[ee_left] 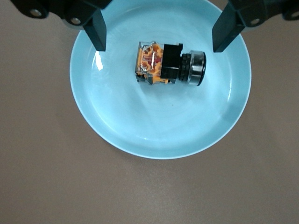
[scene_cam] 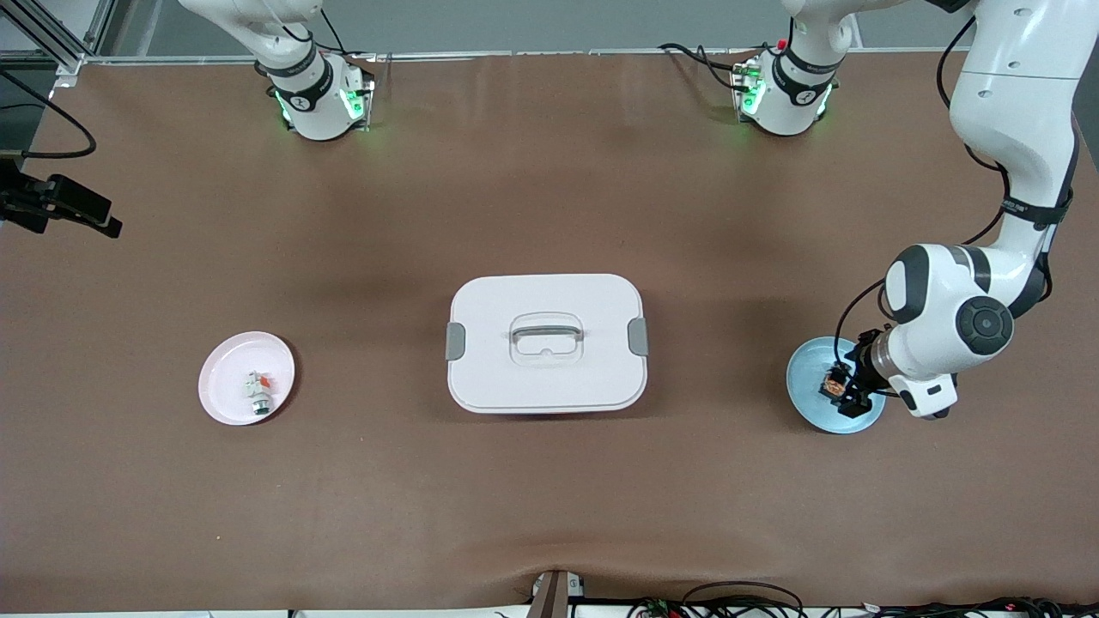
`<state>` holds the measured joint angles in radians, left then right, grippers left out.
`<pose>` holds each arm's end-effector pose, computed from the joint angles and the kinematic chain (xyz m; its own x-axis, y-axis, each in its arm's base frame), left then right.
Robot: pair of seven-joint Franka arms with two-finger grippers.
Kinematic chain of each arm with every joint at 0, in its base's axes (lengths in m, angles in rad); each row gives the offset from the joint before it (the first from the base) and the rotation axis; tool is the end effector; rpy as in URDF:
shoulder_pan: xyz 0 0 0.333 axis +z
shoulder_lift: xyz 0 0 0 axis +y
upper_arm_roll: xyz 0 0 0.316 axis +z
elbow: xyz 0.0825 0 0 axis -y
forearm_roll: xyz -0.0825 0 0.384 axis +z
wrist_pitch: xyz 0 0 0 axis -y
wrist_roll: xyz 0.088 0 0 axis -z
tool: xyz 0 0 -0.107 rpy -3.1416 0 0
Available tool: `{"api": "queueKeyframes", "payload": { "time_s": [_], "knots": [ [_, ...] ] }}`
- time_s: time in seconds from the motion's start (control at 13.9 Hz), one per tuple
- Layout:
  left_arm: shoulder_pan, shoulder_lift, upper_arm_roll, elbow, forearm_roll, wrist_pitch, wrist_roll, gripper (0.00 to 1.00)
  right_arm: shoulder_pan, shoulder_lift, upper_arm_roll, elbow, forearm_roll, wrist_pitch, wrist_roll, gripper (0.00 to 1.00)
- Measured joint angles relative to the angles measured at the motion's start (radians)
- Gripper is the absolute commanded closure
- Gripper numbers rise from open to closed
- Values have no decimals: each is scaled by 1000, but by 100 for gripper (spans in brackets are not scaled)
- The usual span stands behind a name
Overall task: Transfer orange switch to right arm and place
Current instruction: 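Lower the left gripper onto the orange switch on the blue plate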
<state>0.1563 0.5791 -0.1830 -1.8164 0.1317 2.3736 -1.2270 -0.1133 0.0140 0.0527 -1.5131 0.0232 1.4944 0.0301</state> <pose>0.6498 -0.0079 0.2229 0.4233 0.9059 -0.0118 0.9060 -0.4233 -0.0053 0.5505 -0.0310 0.6372 0.9955 -0.0888 -0.0334 -0.0895 -0.9957 -0.0229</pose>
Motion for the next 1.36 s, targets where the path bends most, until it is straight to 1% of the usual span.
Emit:
{"api": "queueKeyframes", "payload": {
  "time_s": [0.43,0.93,1.36],
  "knots": [
    [-5,35,0,2,44,-1,3,0,0,0,0,0,0,0,0,0],
    [-10,37,0,2,75,-23,3,0,0,0,0,0,0,0,0,0],
    [-12,46,0,1,124,-25,4,0,0,0,0,0,0,1,0,0]
  ]
}}
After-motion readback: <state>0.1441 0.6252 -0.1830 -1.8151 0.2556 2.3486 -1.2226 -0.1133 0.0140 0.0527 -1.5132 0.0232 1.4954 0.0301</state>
